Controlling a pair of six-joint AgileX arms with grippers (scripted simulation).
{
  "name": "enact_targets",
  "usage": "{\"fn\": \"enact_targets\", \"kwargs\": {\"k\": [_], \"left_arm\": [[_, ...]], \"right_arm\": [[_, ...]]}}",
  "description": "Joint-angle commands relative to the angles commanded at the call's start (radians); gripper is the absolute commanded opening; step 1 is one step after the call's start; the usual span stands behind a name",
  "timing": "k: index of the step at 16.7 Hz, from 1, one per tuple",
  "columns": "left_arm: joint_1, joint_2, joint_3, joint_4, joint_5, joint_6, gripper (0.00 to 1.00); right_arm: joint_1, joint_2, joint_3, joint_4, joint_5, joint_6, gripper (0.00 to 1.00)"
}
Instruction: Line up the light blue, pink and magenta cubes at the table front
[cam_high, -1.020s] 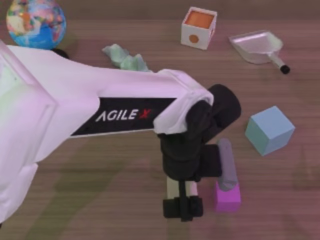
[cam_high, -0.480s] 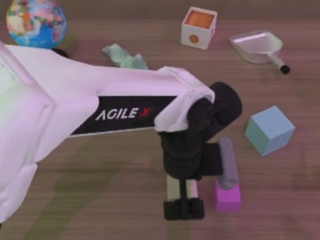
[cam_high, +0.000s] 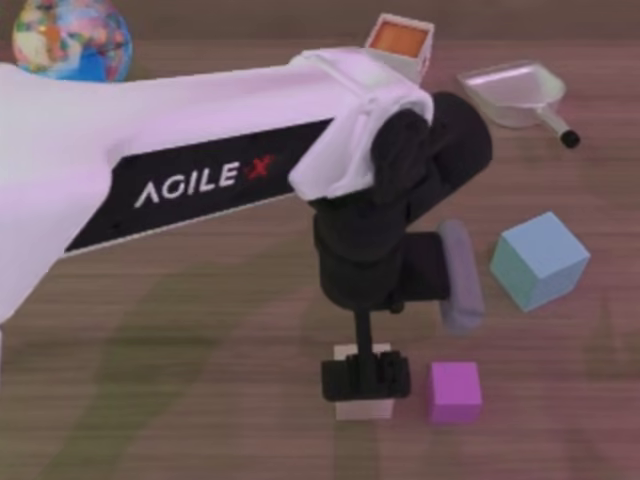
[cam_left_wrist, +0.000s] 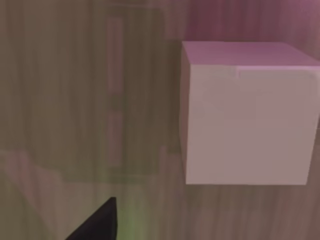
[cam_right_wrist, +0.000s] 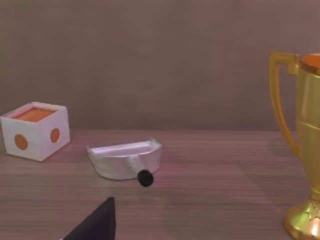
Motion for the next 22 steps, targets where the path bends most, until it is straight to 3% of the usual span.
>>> {"fn": "enact_targets", "kwargs": {"k": [5,9,13,22], "left_arm": [[0.0,-0.006,-0.012,0.009,-0.001,-0.003,1.0],[0.076,-0.149,-0.14,0.095,-0.009,-0.049,1.0],[0.223,-0.449,-0.384,0.253,-0.019,-0.146,1.0],[0.634,-1.387,-1.147,0.735,-0.028,-0.448,1.0]], "right_arm": [[0.002,0.01,0.01,-0.007,-0.001,-0.001,1.0],[0.029,0.151,0.148,-0.105,-0.003,-0.014,1.0],[0.073,0.454,0.413,-0.284,-0.002,-0.038,1.0],[0.196,1.418,1.113,-0.81,0.005,-0.114,1.0]]}}
